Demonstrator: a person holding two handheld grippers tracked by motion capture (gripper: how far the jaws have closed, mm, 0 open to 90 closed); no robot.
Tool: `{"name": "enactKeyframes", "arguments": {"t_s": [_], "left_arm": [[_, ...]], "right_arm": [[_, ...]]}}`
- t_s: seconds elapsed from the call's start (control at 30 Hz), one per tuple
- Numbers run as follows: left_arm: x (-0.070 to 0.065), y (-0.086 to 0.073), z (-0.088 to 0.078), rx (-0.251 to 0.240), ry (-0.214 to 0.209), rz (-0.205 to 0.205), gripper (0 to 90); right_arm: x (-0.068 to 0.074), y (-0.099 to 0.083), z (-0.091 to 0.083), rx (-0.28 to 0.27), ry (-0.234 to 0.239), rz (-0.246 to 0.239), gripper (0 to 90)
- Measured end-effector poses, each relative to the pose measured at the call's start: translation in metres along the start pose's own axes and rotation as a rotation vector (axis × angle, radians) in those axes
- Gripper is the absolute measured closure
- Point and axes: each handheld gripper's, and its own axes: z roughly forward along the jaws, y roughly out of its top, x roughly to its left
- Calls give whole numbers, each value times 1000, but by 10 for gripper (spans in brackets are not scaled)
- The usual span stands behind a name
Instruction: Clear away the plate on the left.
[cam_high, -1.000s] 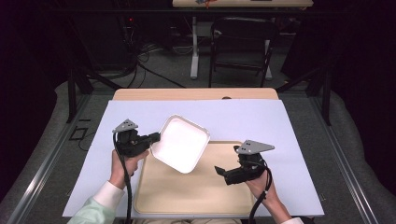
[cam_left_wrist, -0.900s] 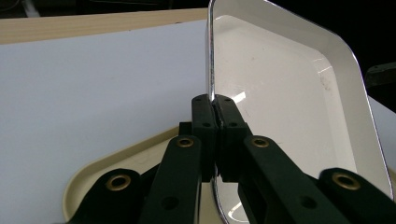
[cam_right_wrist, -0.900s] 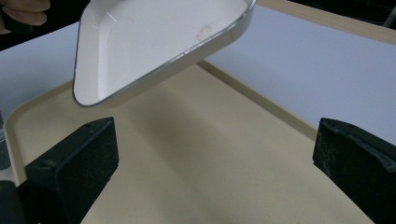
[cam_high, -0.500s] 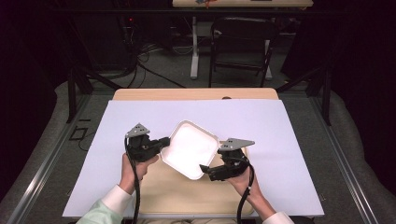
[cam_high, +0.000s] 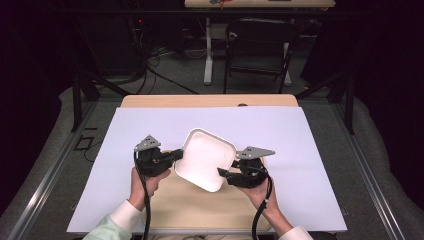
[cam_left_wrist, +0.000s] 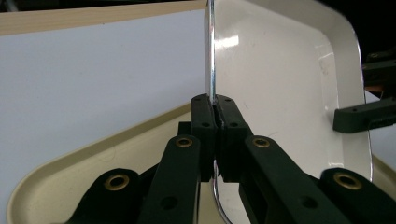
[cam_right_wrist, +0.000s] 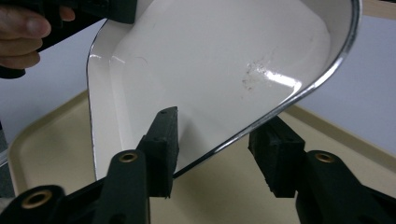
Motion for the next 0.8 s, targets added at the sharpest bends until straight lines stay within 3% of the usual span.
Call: {"name": "enactKeyframes", "arguments": {"t_s": [0.43, 0.6, 0.8], "left_arm": [[-7, -10, -6, 3, -39, 6, 859], [-12, -17, -6, 25, -49, 8, 853], [-16, -23, -5, 34, -86, -28, 848]], "right_arm": [[-1, 3, -10, -16, 6, -7, 673], [-4, 3, -16, -20, 11, 3, 715], [-5, 2, -22, -25, 15, 13, 744]]}}
